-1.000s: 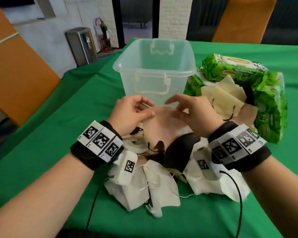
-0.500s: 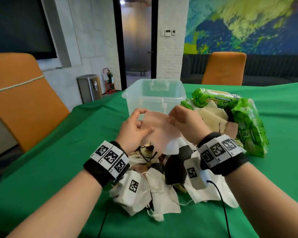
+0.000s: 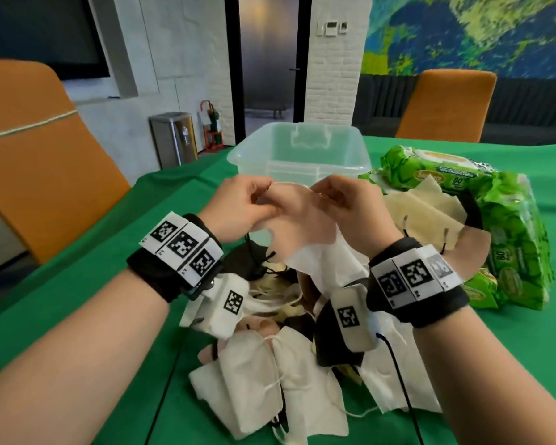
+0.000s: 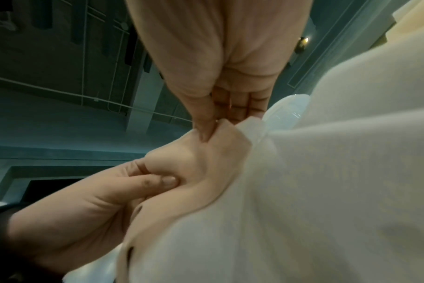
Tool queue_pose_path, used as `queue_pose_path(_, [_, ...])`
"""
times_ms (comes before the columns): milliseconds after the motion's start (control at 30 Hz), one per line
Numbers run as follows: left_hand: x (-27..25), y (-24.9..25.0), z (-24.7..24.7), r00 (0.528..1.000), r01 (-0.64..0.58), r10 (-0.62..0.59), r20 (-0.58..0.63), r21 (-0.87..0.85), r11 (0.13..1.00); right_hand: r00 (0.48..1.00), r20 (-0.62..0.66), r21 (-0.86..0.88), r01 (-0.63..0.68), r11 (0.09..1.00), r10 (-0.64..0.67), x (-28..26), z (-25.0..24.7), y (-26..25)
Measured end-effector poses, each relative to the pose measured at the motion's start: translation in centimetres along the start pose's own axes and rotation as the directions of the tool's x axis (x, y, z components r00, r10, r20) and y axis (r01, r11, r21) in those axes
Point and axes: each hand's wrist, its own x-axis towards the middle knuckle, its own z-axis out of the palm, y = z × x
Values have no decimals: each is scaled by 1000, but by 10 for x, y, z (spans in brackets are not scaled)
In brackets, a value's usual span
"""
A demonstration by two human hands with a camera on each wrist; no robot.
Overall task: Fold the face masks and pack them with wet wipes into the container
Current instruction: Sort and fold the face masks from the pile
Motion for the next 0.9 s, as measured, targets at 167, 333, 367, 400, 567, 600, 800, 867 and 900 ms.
queue_pose_path(167, [30,26,-2,998,-11,14,61,-61,998,998,-62,33,1,999,1,21,-27,4])
queue_pose_path(333, [24,22,24,996,3,9,83,-140,990,1000,29,-82,10,997,-8,35,-42,2])
queue_pose_path(367, [23,19,29,998,4,4,57,-149,989,998,56,-110,14,994,-8,36,-43,1])
queue_pose_path(400, [23,18,32,999,0,6,34,-161,987,997,78,-129,19,991,-9,37,-42,1])
queue_pose_path(567, [34,12,30,997,-30,15,-81,-186,982,989,144,-173,47,984,-22,49,-41,-5])
queue_pose_path(600, [35,12,27,996,-32,12,-94,-212,977,989,143,-162,57,985,-34,53,-40,-7])
queue_pose_path(800, [32,6,24,991,-96,55,-120,-373,923,996,84,-108,38,993,-29,57,-28,-11])
queue_pose_path(867, [32,4,25,991,-92,41,-127,-432,897,999,41,-106,30,994,-26,52,-24,-9])
queue_pose_path(900, [30,4,25,991,-93,38,-129,-452,887,1000,21,-90,20,996,-18,48,-22,-7])
